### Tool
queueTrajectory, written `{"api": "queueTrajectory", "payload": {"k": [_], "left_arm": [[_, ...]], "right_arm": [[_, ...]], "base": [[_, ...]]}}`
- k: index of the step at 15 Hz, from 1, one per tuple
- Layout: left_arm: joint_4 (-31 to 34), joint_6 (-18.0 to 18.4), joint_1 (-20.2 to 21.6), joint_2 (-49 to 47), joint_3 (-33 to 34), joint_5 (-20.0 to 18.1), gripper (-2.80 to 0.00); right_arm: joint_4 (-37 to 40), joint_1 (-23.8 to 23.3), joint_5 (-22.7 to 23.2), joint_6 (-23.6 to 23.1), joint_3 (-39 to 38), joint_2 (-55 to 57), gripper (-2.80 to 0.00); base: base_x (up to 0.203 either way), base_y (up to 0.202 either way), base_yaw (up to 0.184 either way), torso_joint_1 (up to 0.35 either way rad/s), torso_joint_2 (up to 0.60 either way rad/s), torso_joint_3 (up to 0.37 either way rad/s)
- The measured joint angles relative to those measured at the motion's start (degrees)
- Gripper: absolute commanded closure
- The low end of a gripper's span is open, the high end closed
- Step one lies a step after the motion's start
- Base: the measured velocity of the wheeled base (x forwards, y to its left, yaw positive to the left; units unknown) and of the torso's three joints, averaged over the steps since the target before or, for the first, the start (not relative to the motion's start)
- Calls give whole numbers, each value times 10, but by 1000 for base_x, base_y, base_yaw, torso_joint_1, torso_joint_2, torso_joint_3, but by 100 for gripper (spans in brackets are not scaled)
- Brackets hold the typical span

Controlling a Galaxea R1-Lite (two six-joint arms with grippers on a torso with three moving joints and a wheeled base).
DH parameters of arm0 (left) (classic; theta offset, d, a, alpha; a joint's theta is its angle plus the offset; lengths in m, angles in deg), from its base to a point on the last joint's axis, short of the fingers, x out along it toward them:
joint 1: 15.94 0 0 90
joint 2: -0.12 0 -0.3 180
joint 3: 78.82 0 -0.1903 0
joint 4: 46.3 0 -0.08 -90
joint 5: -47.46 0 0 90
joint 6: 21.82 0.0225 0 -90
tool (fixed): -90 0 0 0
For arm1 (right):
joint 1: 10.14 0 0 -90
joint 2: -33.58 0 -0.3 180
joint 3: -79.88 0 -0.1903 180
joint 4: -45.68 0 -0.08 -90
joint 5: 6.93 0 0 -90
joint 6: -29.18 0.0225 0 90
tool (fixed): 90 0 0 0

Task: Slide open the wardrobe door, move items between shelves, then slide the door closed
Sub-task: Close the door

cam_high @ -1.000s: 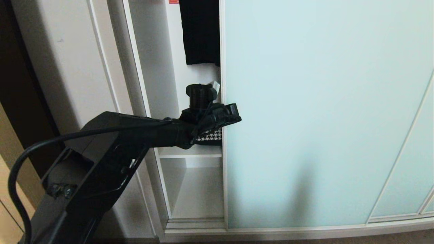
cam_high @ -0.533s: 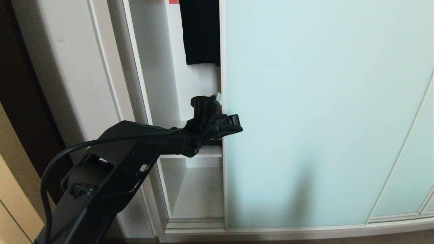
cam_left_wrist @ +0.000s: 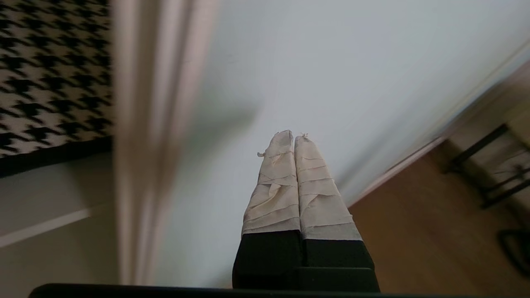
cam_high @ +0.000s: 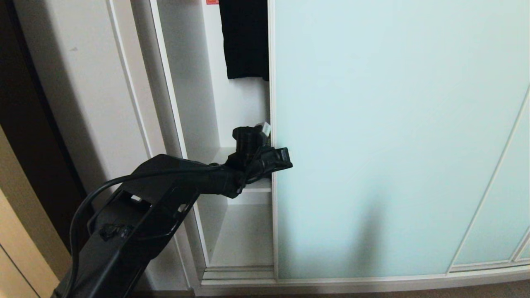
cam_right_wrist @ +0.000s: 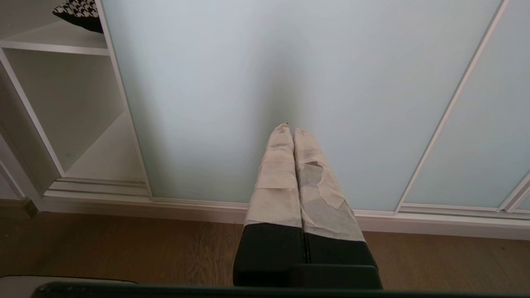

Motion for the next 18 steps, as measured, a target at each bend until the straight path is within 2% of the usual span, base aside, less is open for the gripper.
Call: {"api": "queueTrajectory", "payload": {"k": [10,14,18], "left_arm": [[-3,12,30,-8,0,-8,0],[-61,9,6,1,3,-8,0],[-64,10,0,25,25,-3,0]], "right_arm": [[0,0,0,0,0,0,0],[0,0,0,0,0,0,0],[0,0,0,0,0,0,0]], "base": [[0,0,0,0,0,0],[0,0,0,0,0,0],[0,0,0,0,0,0]]}}
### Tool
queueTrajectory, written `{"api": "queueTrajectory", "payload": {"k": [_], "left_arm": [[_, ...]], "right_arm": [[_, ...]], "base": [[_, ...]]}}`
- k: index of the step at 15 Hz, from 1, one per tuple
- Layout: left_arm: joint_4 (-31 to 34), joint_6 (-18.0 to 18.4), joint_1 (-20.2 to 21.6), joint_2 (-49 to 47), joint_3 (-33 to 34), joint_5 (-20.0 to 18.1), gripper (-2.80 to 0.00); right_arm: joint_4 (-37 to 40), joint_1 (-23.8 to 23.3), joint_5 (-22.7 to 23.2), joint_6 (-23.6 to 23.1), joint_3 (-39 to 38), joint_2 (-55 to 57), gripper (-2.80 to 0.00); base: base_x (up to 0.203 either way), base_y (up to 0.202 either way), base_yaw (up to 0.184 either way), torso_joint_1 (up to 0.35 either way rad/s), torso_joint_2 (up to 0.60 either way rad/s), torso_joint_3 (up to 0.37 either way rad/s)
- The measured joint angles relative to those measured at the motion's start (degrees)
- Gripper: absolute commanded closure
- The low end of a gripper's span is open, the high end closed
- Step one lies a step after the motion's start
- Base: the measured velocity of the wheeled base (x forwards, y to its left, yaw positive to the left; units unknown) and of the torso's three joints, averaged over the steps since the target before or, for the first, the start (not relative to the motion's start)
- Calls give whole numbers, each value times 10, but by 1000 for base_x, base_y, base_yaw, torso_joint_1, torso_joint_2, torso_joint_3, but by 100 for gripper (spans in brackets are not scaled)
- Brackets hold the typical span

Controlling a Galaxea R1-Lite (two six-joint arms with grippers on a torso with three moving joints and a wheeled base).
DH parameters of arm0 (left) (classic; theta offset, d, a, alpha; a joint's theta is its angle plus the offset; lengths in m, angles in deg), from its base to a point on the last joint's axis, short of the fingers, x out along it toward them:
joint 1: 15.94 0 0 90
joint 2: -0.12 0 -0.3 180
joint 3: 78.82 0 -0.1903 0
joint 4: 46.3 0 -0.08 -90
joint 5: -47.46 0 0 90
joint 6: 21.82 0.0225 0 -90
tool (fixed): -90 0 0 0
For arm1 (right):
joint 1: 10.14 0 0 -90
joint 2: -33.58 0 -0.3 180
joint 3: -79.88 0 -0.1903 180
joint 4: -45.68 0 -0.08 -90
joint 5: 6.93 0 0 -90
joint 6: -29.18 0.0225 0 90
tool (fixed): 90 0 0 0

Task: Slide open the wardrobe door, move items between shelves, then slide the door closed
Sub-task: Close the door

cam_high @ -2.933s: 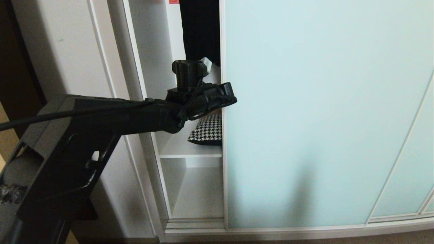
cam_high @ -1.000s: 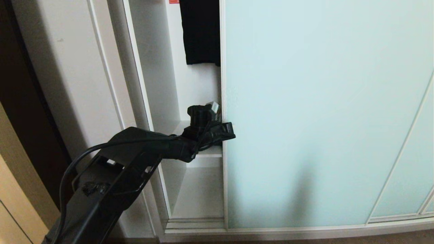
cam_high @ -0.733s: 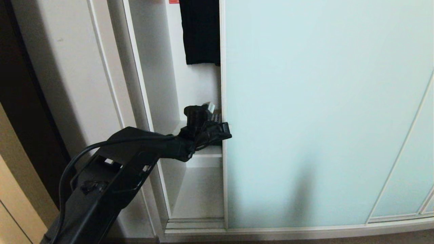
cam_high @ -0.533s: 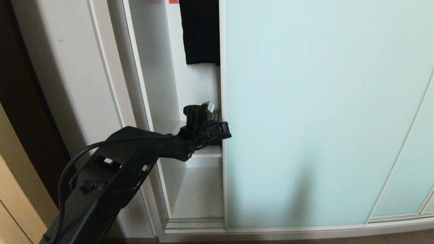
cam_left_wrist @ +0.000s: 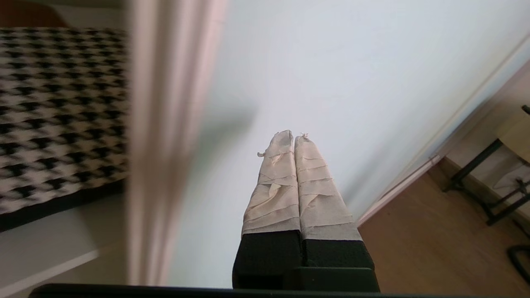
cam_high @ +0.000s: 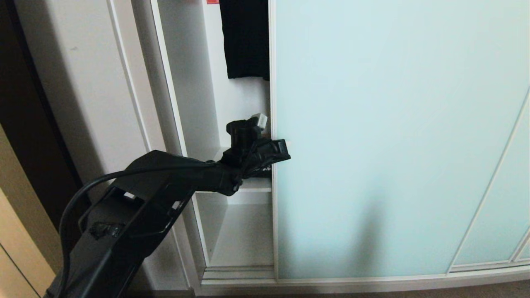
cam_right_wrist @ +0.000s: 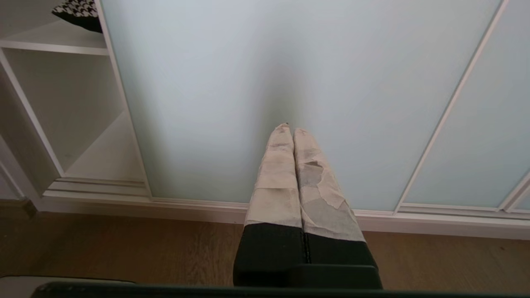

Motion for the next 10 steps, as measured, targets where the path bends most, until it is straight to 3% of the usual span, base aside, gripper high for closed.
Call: {"api": "queueTrajectory", "payload": {"k": [3,10], "left_arm": [[-18,0,-4,41,53,-16,0],[1,0,-24,-15,-18,-40,0]], "right_arm": [[0,0,0,0,0,0,0],[0,0,0,0,0,0,0]], "base": [[0,0,0,0,0,0],[0,0,0,0,0,0]]}}
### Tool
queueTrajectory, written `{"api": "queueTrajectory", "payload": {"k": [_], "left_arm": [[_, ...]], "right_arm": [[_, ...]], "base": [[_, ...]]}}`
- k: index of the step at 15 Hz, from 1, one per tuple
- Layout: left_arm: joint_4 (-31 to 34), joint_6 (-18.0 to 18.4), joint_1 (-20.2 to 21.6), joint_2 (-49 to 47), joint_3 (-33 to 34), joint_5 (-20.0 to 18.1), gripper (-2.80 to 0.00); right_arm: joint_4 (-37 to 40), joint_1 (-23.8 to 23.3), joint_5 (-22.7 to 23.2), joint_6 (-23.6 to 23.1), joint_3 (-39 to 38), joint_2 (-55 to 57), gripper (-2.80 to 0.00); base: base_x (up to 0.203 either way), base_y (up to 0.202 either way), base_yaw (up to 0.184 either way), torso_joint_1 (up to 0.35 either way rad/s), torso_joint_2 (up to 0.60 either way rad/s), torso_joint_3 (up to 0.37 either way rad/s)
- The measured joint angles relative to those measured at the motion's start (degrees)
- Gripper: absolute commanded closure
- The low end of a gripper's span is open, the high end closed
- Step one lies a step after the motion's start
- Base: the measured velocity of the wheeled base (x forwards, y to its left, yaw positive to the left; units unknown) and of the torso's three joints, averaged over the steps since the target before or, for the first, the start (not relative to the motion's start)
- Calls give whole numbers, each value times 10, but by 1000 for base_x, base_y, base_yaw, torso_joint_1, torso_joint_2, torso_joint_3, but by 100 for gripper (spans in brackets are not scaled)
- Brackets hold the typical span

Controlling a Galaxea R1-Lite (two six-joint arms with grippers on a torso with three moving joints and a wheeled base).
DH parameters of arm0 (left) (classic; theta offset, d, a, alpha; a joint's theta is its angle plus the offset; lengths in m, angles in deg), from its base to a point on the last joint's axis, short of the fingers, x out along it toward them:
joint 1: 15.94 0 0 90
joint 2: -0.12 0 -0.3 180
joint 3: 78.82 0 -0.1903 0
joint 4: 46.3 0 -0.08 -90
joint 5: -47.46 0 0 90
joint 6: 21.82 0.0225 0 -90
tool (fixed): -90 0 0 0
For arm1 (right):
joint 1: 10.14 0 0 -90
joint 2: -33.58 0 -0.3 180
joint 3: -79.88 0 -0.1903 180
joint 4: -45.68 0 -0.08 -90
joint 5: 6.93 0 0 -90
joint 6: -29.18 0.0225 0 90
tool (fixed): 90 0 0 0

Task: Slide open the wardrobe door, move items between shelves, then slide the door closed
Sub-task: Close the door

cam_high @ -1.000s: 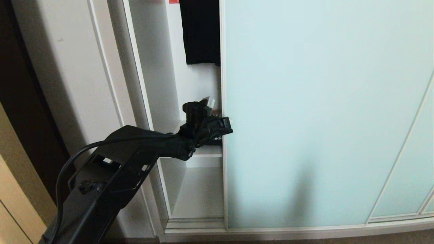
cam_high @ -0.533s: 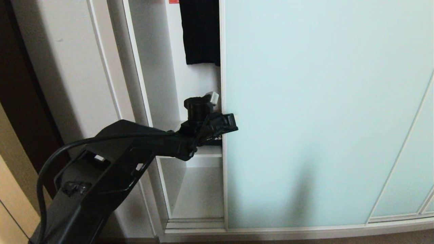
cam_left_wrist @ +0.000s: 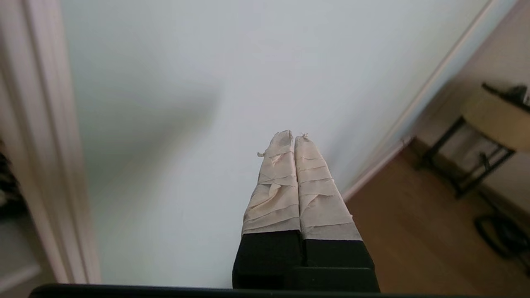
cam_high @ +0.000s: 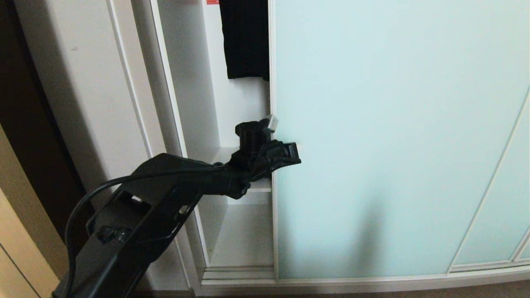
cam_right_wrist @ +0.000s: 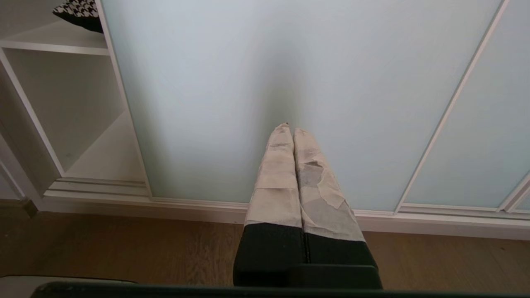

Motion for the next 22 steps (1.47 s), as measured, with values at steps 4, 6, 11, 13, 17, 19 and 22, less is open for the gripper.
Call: {"api": "queueTrajectory", "payload": {"k": [4,6,11,13,17,19,22], "left_arm": [[-4,8,5,-43,-5,-17,0],[-11,14,9,-60,-6,-23,0],[-13,16,22,-85,-10,-26,0],[-13,15,30,-87,-11,-26,0],[-12,17,44,-91,-11,-27,0],[-10,18,47,-92,-11,-28,0],[-12,21,49,-93,-10,-29,0]], "right_arm": [[0,0,0,0,0,0,0],[0,0,0,0,0,0,0],[0,0,0,0,0,0,0],[0,0,0,0,0,0,0],[0,0,0,0,0,0,0],[0,0,0,0,0,0,0],[0,0,0,1,0,0,0]], "base": [[0,0,0,0,0,0],[0,0,0,0,0,0],[0,0,0,0,0,0],[0,0,0,0,0,0],[0,0,0,0,0,0],[0,0,0,0,0,0],[0,0,0,0,0,0]]}}
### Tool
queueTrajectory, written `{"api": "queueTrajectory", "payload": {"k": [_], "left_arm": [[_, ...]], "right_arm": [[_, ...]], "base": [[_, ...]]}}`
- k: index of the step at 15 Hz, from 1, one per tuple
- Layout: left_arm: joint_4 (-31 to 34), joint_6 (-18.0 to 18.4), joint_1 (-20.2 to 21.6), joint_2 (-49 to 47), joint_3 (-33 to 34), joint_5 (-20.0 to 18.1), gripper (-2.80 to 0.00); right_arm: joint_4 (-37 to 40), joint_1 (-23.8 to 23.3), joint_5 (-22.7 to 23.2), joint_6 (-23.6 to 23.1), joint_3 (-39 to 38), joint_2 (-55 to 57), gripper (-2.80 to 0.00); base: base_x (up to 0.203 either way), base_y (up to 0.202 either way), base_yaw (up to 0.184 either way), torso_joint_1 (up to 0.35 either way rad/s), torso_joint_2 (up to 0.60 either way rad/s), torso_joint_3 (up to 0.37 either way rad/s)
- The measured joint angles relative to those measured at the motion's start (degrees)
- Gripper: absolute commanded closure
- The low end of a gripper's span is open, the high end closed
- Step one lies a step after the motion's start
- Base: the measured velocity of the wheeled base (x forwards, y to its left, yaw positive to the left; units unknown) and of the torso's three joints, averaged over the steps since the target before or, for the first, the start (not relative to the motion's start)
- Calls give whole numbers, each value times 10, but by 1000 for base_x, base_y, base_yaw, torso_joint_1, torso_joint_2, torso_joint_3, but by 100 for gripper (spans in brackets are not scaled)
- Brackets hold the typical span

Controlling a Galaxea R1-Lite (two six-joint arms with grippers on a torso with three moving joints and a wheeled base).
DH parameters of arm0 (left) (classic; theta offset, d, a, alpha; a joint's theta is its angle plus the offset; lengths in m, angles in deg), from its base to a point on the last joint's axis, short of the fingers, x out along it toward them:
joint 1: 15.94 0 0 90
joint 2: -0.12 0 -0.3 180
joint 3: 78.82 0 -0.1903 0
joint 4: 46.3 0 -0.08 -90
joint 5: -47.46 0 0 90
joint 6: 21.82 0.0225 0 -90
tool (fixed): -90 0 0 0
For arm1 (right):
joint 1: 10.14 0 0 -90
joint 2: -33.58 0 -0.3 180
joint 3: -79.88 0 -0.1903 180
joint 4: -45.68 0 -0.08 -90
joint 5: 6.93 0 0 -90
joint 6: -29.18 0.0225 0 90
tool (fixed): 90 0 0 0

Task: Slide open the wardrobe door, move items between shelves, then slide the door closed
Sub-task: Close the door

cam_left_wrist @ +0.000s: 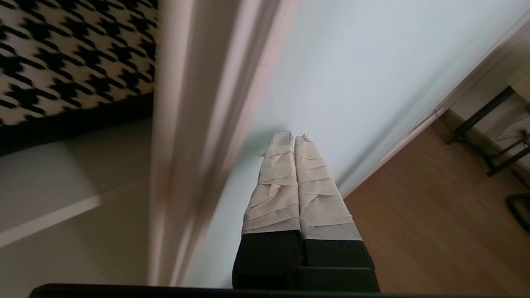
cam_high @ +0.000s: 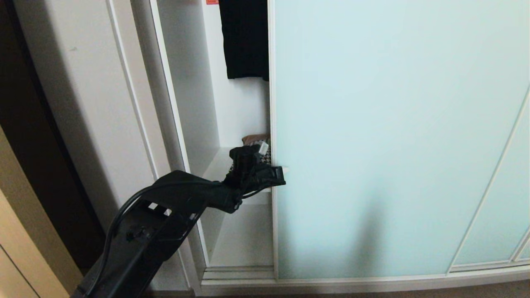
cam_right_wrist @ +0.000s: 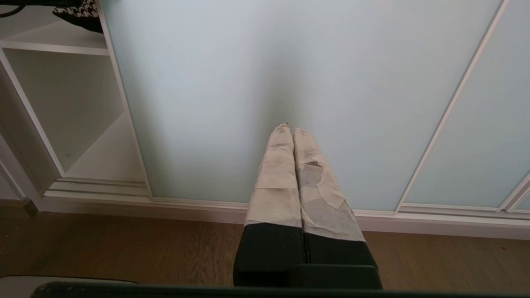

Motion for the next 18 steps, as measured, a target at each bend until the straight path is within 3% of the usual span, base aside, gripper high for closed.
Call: {"api": "queueTrajectory", "payload": {"k": [12,18], "left_arm": [[0,26,34,-4,0,-2,0],[2,43,69,15,6,22,0]], "right_arm": [[0,0,0,0,0,0,0],[0,0,0,0,0,0,0]], "base": [[0,0,0,0,0,0],[0,0,0,0,0,0]]}}
